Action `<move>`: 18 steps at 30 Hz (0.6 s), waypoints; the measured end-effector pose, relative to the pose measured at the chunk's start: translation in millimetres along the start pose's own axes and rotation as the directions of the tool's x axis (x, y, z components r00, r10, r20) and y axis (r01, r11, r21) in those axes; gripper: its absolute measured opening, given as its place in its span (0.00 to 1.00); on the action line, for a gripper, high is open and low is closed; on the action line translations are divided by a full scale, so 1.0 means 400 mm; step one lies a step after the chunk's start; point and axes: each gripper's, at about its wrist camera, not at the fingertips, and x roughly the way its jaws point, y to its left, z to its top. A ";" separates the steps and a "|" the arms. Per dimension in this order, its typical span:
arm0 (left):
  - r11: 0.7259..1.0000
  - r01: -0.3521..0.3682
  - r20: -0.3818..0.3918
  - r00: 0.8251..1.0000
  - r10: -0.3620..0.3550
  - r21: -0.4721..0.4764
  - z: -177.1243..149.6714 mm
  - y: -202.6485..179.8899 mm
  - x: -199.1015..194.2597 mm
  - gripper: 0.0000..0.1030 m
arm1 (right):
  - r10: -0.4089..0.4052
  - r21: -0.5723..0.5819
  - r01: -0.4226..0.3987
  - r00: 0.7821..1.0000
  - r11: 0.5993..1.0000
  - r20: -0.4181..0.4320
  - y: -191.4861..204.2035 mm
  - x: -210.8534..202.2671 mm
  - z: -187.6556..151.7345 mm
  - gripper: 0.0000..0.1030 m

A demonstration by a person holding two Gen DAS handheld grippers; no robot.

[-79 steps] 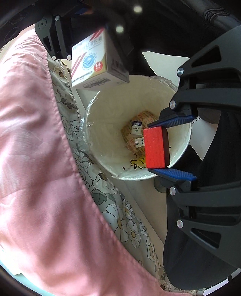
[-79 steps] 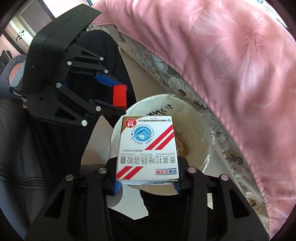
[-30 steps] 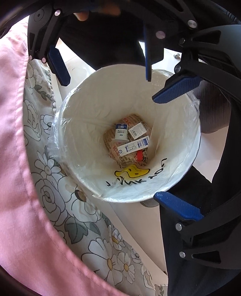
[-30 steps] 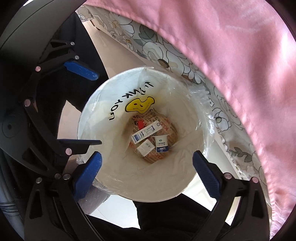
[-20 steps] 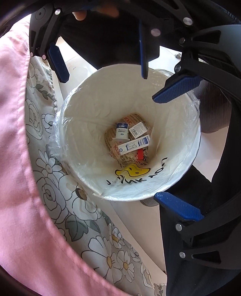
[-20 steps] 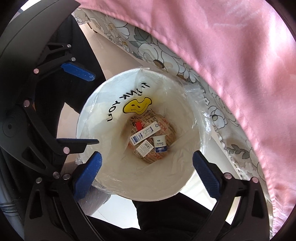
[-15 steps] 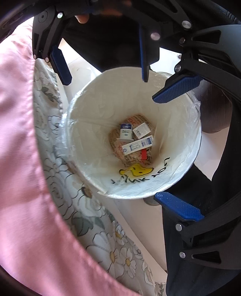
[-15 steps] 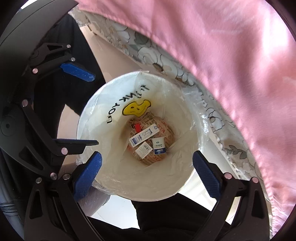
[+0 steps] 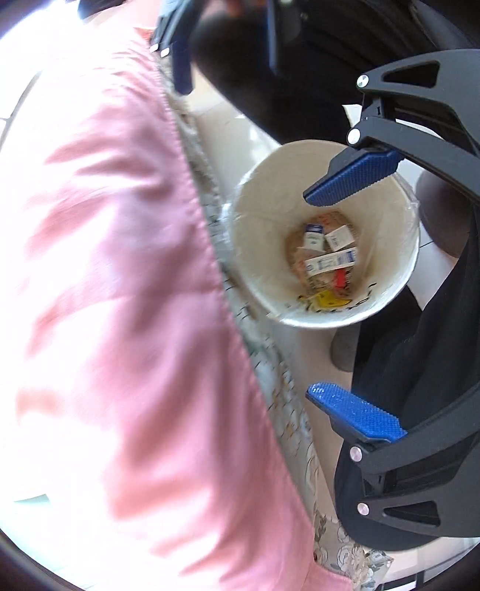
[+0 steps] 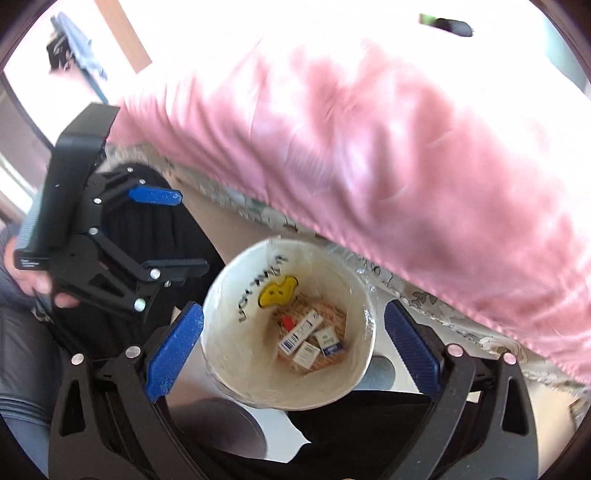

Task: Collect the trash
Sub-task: 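Move both tools back over the bed toward the cup and roller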

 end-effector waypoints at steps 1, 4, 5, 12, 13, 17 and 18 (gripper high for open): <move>1.000 -0.005 0.016 1.000 0.005 -0.009 0.010 0.008 -0.013 0.95 | 0.004 -0.002 -0.004 1.000 1.000 0.019 0.000 -0.018 0.003 0.93; 0.999 -0.023 0.076 0.997 0.024 -0.024 0.047 0.034 -0.058 0.95 | -0.009 -0.042 0.012 0.997 0.999 0.071 0.005 -0.065 0.013 0.93; 0.999 -0.034 0.092 0.995 0.036 -0.021 0.061 0.041 -0.072 0.95 | -0.017 -0.061 0.023 0.996 0.998 0.089 0.007 -0.081 0.018 0.93; 0.995 -0.097 0.190 0.978 0.092 0.015 0.169 0.087 -0.161 0.95 | -0.101 -0.150 0.138 0.968 0.979 0.231 -0.033 -0.195 0.096 0.93; 0.994 -0.108 0.200 0.975 0.102 0.021 0.187 0.092 -0.173 0.95 | -0.098 -0.160 0.143 0.961 0.977 0.259 -0.043 -0.210 0.107 0.93; 0.985 -0.159 0.265 0.955 0.136 0.069 0.254 0.110 -0.220 0.95 | -0.078 -0.227 0.162 0.938 0.960 0.338 -0.084 -0.283 0.164 0.93; 0.981 -0.171 0.286 0.948 0.139 0.088 0.269 0.113 -0.236 0.95 | -0.068 -0.250 0.159 0.939 0.955 0.337 -0.093 -0.295 0.180 0.93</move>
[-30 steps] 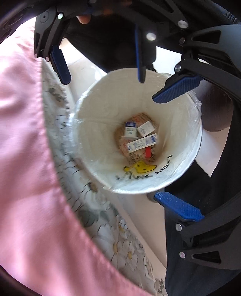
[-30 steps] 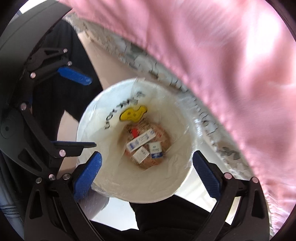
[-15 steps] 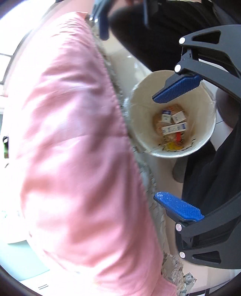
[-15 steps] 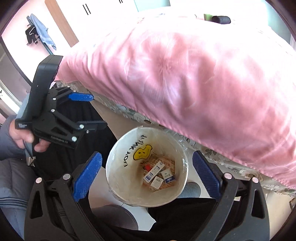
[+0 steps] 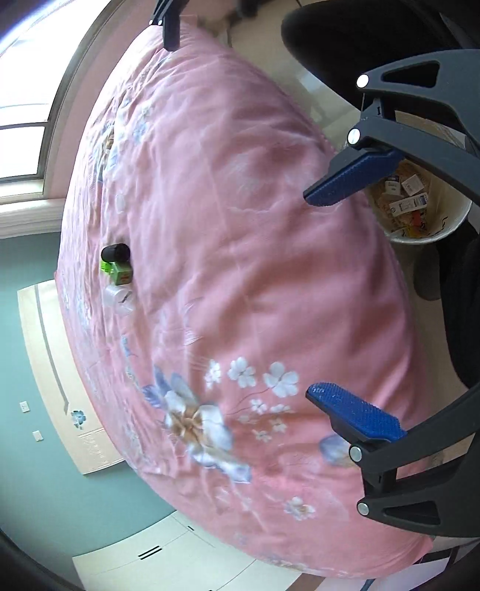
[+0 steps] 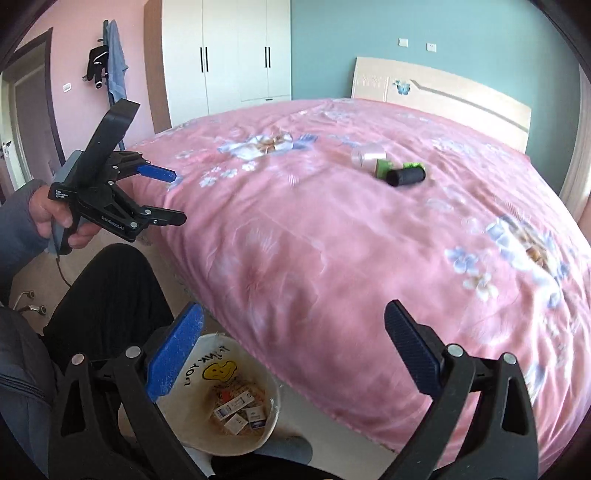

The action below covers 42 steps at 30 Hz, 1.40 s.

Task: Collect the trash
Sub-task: 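Move both tools back over the bed toward the cup and roller, then grasp the clear plastic cup with the left tool while the right tool grasps the black roller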

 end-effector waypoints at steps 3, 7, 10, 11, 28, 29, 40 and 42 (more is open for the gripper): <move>0.998 -0.012 0.045 0.999 0.009 0.060 0.064 0.018 -0.007 0.95 | 0.029 -0.045 -0.030 0.999 0.999 -0.022 -0.046 -0.001 0.052 0.93; 0.990 -0.038 0.073 0.997 0.028 0.135 0.143 0.034 -0.004 0.95 | 0.051 -0.104 -0.058 0.996 0.993 -0.067 -0.114 0.015 0.101 0.93; 0.982 -0.069 0.083 0.995 0.055 0.174 0.195 0.040 0.014 0.95 | 0.024 -0.152 -0.041 0.993 0.987 -0.113 -0.157 0.060 0.127 0.93; 0.980 -0.074 0.087 0.994 0.059 0.184 0.210 0.041 0.022 0.95 | 0.025 -0.159 -0.046 0.991 0.986 -0.131 -0.174 0.077 0.135 0.93; 0.981 0.036 0.063 0.997 -0.049 0.191 0.442 0.116 0.253 0.95 | 0.034 -0.142 -0.062 0.981 0.988 -0.189 -0.403 0.284 0.286 0.93; 0.981 0.042 0.057 0.997 -0.054 0.189 0.453 0.119 0.269 0.95 | 0.034 -0.143 -0.063 0.981 0.988 -0.191 -0.413 0.297 0.292 0.93; 0.971 0.122 0.015 0.992 -0.128 0.204 0.512 0.108 0.412 0.95 | 0.070 -0.137 -0.105 0.969 0.985 -0.237 -0.502 0.424 0.334 0.93; 0.967 0.132 0.014 0.990 -0.138 0.216 0.519 0.101 0.431 0.95 | 0.090 -0.129 -0.125 0.965 0.984 -0.245 -0.516 0.445 0.341 0.93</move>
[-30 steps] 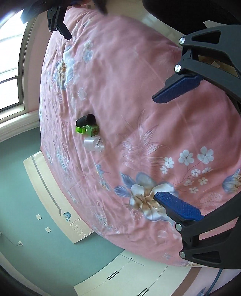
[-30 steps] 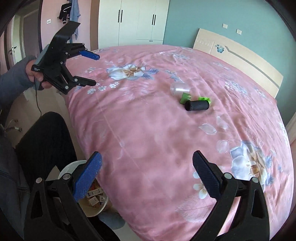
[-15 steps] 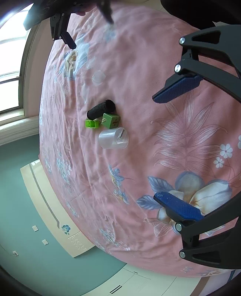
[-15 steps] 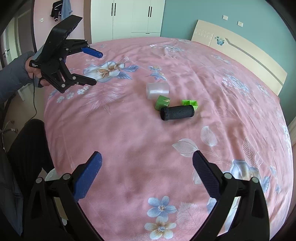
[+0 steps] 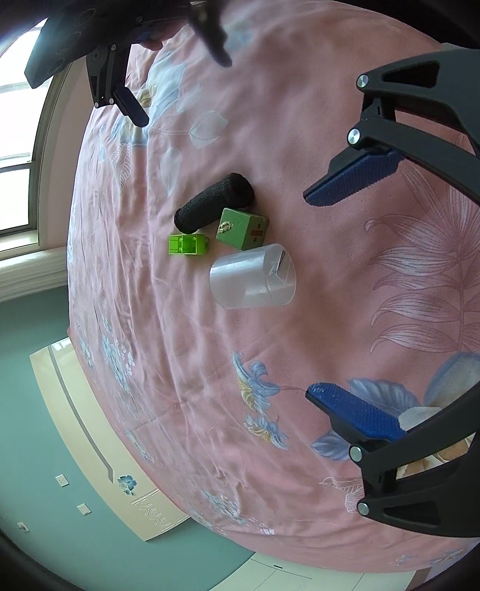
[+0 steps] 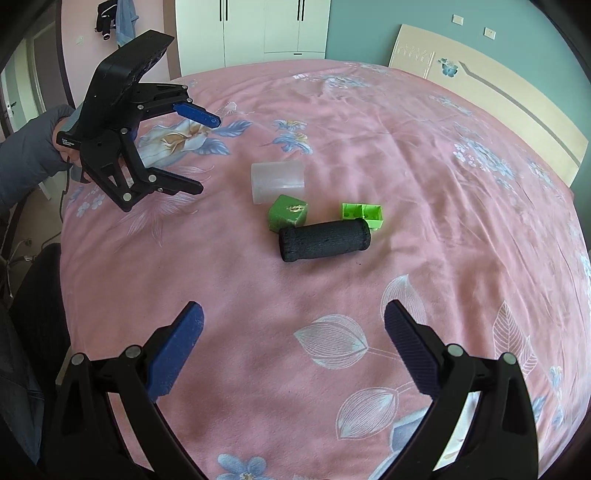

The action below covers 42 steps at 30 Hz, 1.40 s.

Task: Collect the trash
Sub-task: 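Grasp the clear plastic cup with the left tool while the right tool grasps the black roller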

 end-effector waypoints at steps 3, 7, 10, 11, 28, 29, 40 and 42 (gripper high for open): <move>1.000 0.024 -0.006 1.000 -0.024 -0.005 0.013 0.004 0.031 0.95 | 0.008 -0.005 -0.008 1.000 1.000 -0.021 -0.021 0.029 0.012 0.93; 0.999 0.045 -0.017 0.999 -0.045 -0.010 0.022 0.010 0.069 0.95 | 0.020 -0.003 -0.020 0.999 1.000 -0.040 -0.051 0.066 0.026 0.93; 0.998 0.060 -0.026 0.998 -0.061 -0.017 0.026 0.016 0.097 0.95 | 0.014 -0.003 -0.014 0.998 1.000 -0.056 -0.073 0.100 0.035 0.93; 0.998 0.067 -0.031 0.997 -0.067 -0.018 0.028 0.017 0.106 0.95 | 0.023 -0.003 -0.023 0.998 1.000 -0.059 -0.078 0.110 0.039 0.93; 0.977 0.213 -0.034 0.977 -0.212 0.018 0.045 0.036 0.161 0.95 | 0.080 -0.035 -0.084 0.993 0.996 -0.085 -0.104 0.197 0.087 0.93; 0.975 0.222 -0.035 0.975 -0.221 0.023 0.048 0.034 0.164 0.95 | 0.085 -0.040 -0.089 0.993 0.995 -0.085 -0.102 0.200 0.091 0.93; 0.966 0.257 -0.049 0.966 -0.255 0.033 0.051 0.038 0.186 0.85 | 0.112 -0.080 -0.119 0.990 0.990 -0.085 -0.079 0.238 0.128 0.93; 0.964 0.265 -0.049 0.964 -0.263 0.038 0.054 0.038 0.188 0.85 | 0.121 -0.076 -0.128 0.989 0.989 -0.088 -0.083 0.242 0.131 0.93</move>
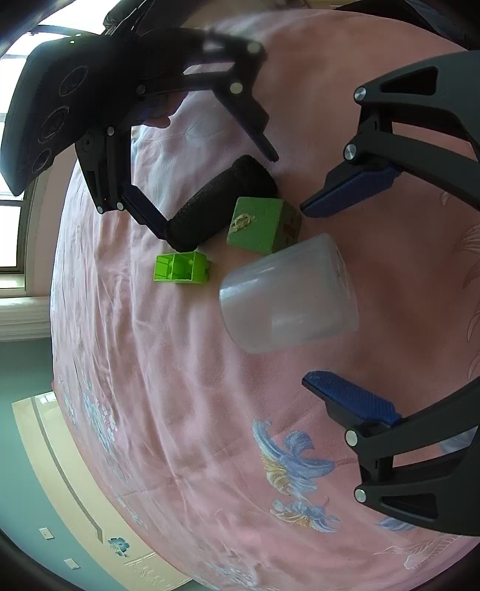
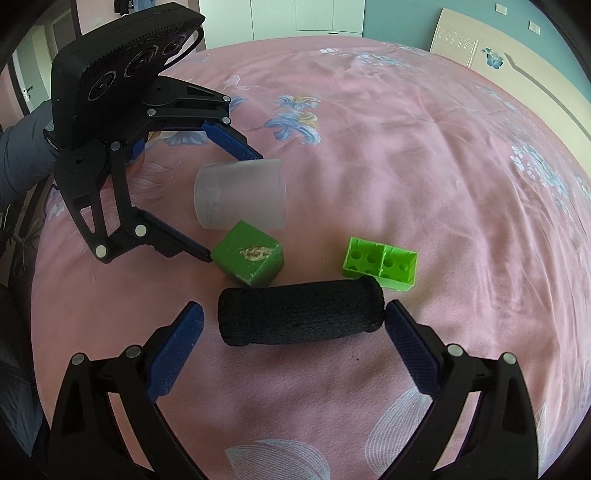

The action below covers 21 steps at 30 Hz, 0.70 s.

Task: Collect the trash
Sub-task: 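Grasp the clear plastic cup with the left tool while the right tool grasps the black roller, then carry the clear cup and black roller in both tools over the trash bin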

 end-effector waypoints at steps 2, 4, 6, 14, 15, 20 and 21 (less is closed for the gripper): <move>1.000 0.005 0.002 1.000 -0.005 0.002 0.004 0.003 0.002 0.85 | -0.002 -0.002 0.002 1.000 1.000 -0.004 -0.003 0.005 0.000 0.93; 1.000 0.005 0.003 1.000 -0.005 0.003 0.007 0.007 0.004 0.83 | 0.000 0.003 0.000 1.000 1.000 -0.011 -0.007 0.012 0.000 0.93; 1.000 0.022 0.002 1.000 -0.022 0.000 0.009 0.011 0.006 0.75 | 0.005 0.000 -0.005 1.000 1.000 -0.019 -0.007 0.021 -0.001 0.93; 1.000 0.024 -0.006 1.000 -0.024 0.008 0.009 0.015 0.015 0.54 | 0.030 0.011 -0.030 0.999 0.999 -0.032 -0.017 0.033 -0.004 0.83; 1.000 0.021 -0.004 1.000 -0.021 0.010 0.008 0.014 0.015 0.54 | 0.031 0.012 -0.031 0.999 0.999 -0.033 -0.017 0.033 -0.004 0.82; 1.000 0.020 -0.004 1.000 -0.020 0.012 0.006 0.012 0.012 0.52 | 0.027 0.006 -0.027 0.999 1.000 -0.037 -0.014 0.031 -0.004 0.82; 1.000 0.020 -0.004 1.000 -0.020 0.012 0.006 0.012 0.011 0.52 | 0.027 0.009 -0.027 0.999 1.000 -0.036 -0.014 0.030 -0.005 0.82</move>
